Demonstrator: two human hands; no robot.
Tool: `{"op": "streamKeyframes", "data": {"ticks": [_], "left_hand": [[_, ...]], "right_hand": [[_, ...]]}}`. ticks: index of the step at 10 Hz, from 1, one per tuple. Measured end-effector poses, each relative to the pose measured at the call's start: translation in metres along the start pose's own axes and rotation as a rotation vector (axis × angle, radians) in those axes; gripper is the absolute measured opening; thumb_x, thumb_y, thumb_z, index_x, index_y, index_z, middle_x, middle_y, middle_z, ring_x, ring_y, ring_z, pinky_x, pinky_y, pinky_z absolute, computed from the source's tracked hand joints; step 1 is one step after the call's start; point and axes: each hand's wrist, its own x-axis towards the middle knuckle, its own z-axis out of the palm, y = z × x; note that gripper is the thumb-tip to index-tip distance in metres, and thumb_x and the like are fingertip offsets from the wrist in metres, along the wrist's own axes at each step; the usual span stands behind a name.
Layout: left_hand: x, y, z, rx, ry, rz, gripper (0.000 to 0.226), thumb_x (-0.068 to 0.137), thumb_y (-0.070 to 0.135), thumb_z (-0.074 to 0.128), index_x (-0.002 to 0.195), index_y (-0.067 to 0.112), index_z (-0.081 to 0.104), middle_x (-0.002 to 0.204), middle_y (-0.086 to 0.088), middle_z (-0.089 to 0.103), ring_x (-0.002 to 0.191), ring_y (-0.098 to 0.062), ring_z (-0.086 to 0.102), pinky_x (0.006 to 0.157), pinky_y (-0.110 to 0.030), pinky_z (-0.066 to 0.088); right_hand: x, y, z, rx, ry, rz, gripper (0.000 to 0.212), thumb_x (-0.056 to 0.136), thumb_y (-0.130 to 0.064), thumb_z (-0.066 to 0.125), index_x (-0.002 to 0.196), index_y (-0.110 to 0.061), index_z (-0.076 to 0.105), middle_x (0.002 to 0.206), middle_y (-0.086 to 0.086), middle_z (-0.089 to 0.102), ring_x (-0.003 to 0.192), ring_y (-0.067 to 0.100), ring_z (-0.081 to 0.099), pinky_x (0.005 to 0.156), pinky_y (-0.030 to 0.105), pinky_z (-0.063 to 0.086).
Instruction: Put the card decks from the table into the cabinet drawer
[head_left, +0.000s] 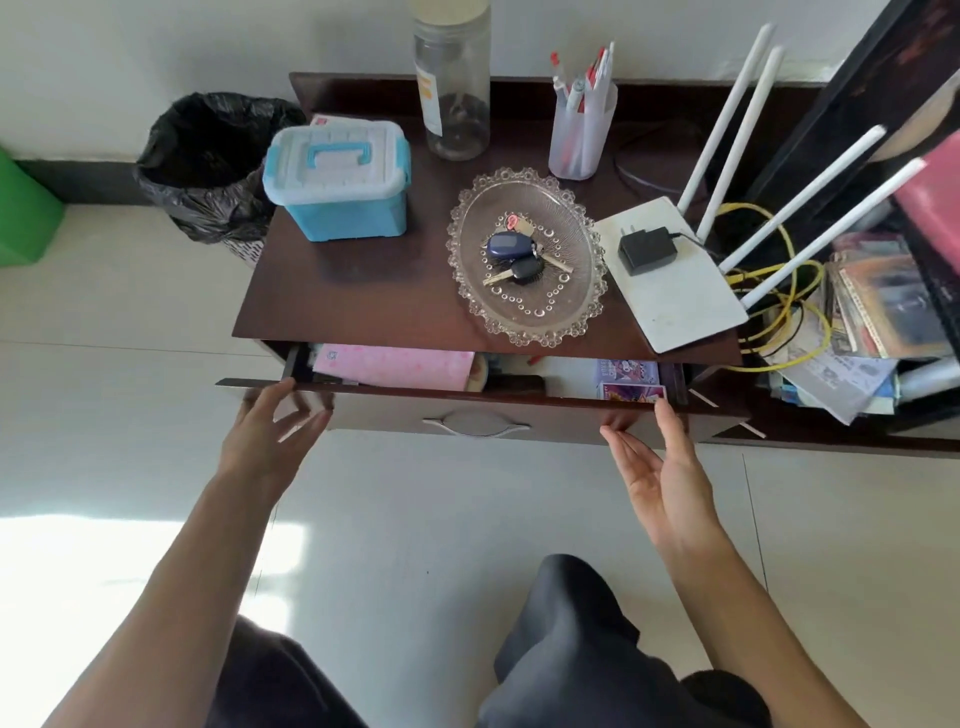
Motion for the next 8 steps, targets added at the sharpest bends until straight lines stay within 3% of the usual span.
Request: {"op": "streamKeyframes", "data": {"ticks": [1,2,3,4,5,6,7,8], "left_hand": [[0.007,0.006,0.009,-0.02,-0.051,-0.002,0.044,0.086,0.033,0.072,0.125,0.023,0.054,0.127,-0.011,0.065,0.108,-0.019,0.071,0.079,-0.027,0.061],[0.013,0.007,0.015,-0.09,-0.077,0.004,0.059,0.088,0.036,0.072,0.14,0.026,0.047,0.133,-0.018,0.058,0.111,-0.023,0.069,0.096,-0.037,0.056],[0.016,0.008,0.027,-0.114,-0.063,0.039,0.06,0.091,0.035,0.068,0.145,0.028,0.042,0.136,-0.018,0.053,0.111,-0.022,0.066,0.102,-0.04,0.052],[0.02,0.007,0.038,-0.145,-0.063,0.048,0.057,0.094,0.035,0.063,0.146,0.029,0.041,0.138,-0.017,0.051,0.109,-0.021,0.065,0.102,-0.04,0.052],[0.023,0.007,0.048,-0.152,-0.066,0.04,0.052,0.096,0.035,0.06,0.145,0.028,0.042,0.139,-0.018,0.051,0.113,-0.023,0.063,0.102,-0.04,0.052],[0.024,0.006,0.053,-0.166,-0.05,0.049,0.051,0.096,0.032,0.06,0.144,0.027,0.043,0.143,-0.015,0.05,0.118,-0.025,0.06,0.1,-0.041,0.053],[0.024,0.007,0.054,-0.167,-0.039,0.045,0.049,0.095,0.031,0.062,0.142,0.027,0.046,0.142,-0.016,0.05,0.12,-0.027,0.059,0.099,-0.041,0.053],[0.024,0.01,0.048,-0.133,-0.031,0.001,0.049,0.094,0.033,0.064,0.14,0.026,0.048,0.136,-0.021,0.053,0.118,-0.031,0.062,0.099,-0.041,0.053]], "right_hand": [[0.011,-0.005,0.002,0.052,-0.029,0.029,0.094,0.072,-0.028,0.092,0.152,-0.027,0.042,0.133,0.031,0.061,0.111,0.037,0.072,0.079,0.036,0.063],[0.018,-0.006,0.004,0.153,-0.067,0.078,0.062,0.08,-0.031,0.087,0.134,-0.023,0.058,0.135,0.034,0.056,0.112,0.042,0.07,0.08,0.039,0.064],[0.024,-0.009,0.008,0.237,-0.104,0.09,0.043,0.09,-0.034,0.076,0.127,-0.033,0.055,0.137,0.038,0.051,0.113,0.047,0.068,0.084,0.044,0.063],[0.035,-0.013,0.012,0.277,-0.118,0.094,0.064,0.093,-0.035,0.072,0.147,-0.043,0.037,0.138,0.039,0.049,0.113,0.048,0.067,0.082,0.043,0.064],[0.042,-0.016,0.017,0.281,-0.105,0.11,0.051,0.095,-0.037,0.068,0.141,-0.036,0.045,0.136,0.039,0.05,0.113,0.048,0.068,0.078,0.041,0.065],[0.044,-0.016,0.018,0.257,-0.071,0.149,0.034,0.095,-0.038,0.069,0.105,-0.008,0.058,0.13,0.039,0.059,0.111,0.044,0.07,0.078,0.04,0.065],[0.046,-0.015,0.02,0.249,-0.043,0.141,0.04,0.092,-0.039,0.073,0.101,-0.002,0.06,0.118,0.036,0.068,0.11,0.04,0.071,0.07,0.036,0.066],[0.038,-0.019,0.02,0.17,0.001,0.131,0.042,0.094,-0.037,0.07,0.119,-0.005,0.059,0.12,0.027,0.07,0.106,0.032,0.074,0.069,0.031,0.065]]}}
